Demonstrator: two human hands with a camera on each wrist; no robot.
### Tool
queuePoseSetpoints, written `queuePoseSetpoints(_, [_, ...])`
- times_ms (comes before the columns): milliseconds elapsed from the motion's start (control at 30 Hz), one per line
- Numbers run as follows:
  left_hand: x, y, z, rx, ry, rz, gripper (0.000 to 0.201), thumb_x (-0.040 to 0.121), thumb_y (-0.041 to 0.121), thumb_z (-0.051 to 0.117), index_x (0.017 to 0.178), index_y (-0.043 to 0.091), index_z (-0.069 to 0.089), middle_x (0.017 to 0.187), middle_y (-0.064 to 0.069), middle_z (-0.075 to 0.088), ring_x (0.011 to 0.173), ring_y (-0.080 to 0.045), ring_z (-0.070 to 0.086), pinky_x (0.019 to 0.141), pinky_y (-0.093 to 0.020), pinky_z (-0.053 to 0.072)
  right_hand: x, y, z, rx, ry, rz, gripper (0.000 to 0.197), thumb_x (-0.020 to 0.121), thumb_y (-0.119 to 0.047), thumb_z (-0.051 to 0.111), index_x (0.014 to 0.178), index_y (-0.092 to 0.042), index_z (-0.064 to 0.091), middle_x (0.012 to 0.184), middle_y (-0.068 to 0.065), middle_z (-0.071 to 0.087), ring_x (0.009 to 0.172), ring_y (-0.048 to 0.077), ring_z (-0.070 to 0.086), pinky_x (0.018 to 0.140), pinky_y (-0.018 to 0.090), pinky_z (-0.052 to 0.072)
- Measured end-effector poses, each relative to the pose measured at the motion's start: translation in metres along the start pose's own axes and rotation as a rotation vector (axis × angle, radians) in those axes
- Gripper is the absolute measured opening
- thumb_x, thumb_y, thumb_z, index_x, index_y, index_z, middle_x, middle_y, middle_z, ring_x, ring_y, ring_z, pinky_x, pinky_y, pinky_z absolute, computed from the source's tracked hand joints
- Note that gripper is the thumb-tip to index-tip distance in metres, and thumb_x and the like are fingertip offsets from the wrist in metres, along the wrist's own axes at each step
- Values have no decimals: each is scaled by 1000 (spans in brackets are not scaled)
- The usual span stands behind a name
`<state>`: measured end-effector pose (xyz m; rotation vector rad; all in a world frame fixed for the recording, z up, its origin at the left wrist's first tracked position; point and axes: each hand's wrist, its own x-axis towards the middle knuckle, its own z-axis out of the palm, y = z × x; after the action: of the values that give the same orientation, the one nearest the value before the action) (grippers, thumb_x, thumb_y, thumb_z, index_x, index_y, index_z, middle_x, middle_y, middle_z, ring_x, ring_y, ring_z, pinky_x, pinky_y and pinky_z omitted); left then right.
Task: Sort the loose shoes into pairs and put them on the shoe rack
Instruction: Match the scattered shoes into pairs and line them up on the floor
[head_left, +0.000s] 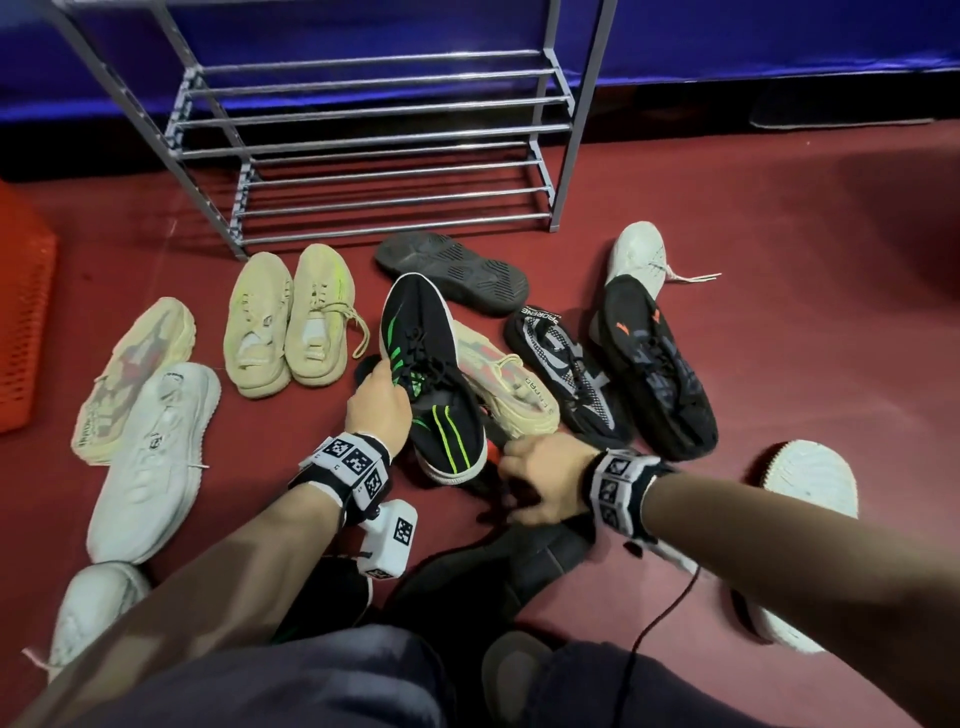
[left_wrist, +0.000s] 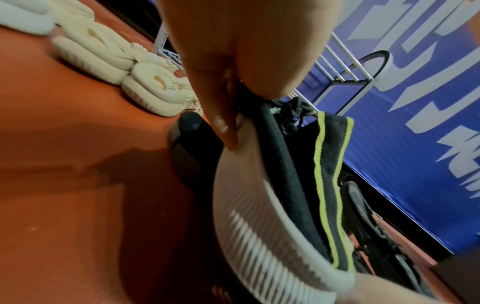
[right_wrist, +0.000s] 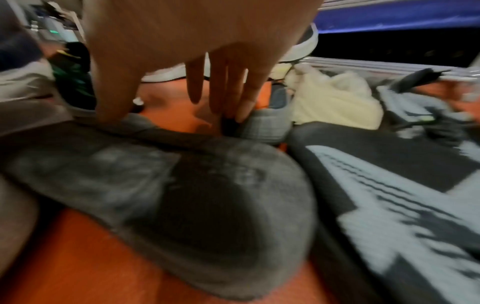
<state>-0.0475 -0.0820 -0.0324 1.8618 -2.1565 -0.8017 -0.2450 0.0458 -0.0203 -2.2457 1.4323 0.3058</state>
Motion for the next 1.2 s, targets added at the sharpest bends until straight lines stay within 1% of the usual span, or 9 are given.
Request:
queuePoseSetpoints(333, [-38,-57,-29,117,-109,76,49,93,8,39,142,12,37,122,-18,59,110,-39,55,93,-43,42,42,-83,33,-333,-417,-202,100,65,-45,82,143,-10,29,142,13,32,124,33,41,98,46,38])
queuePoseSetpoints(433, [-45,-66,-32,125,-122,67,48,93,8,39,141,12,38,119,-18,60,108,-38,55,91,-42,42,37,-102,39,-337,-414,-183,52,99,-23,32,148,-5,24,152,16,24,133,35,35,102,50,35])
queuePoseSetpoints(533, [-47,-71,-33,115,-128,54,46,93,8,39,139,12,41,116,-17,60,107,-38,56,90,-41,42,34,-109,53,-272,-331,-151,63,94,-31,2,149,-7,21,146,18,33,121,38,46,91,50,42])
queuePoseSetpoints(600, [-45,-71,-32,100,-121,53,46,93,8,38,139,12,40,115,-17,60,107,-38,56,91,-42,42,33,-109,48,-60,-412,17,71,90,-45,7,149,-10,23,143,21,37,121,39,47,96,50,41])
queuePoseSetpoints(700, [-41,-71,-32,58,-94,46,46,93,7,38,138,12,42,115,-17,61,106,-39,56,92,-43,44,39,-96,30,259,-472,129,93,72,-29,78,147,-10,26,142,17,39,124,31,45,99,38,41])
queuePoseSetpoints(900, [-24,-70,-54,-12,72,-5,48,92,5,39,140,13,43,118,-19,62,108,-42,56,93,-43,43,53,-56,-9,1060,-363,89,57,42,-39,71,82,2,72,67,-12,65,69,-19,53,72,6,39])
queuePoseSetpoints(1000, [-7,-73,-74,-60,201,-102,48,93,6,39,141,10,41,118,-24,61,108,-44,56,92,-43,43,47,-44,-29,1515,-213,233,10,35,-14,66,44,-17,67,48,-8,62,49,-2,56,63,22,43])
queuePoseSetpoints(1100, [7,-79,-91,-123,356,-187,48,93,6,39,141,6,41,121,-25,60,112,-43,54,95,-44,42,48,-33,-38,1794,-98,300,38,42,-4,57,73,10,72,66,19,68,57,25,66,60,26,55])
queuePoseSetpoints(1200, [10,-85,-100,-164,477,-257,48,92,4,38,140,7,42,121,-24,60,114,-43,54,95,-43,41,56,-23,-44,1957,193,387,66,58,-7,57,121,10,52,107,28,53,91,36,59,89,51,51])
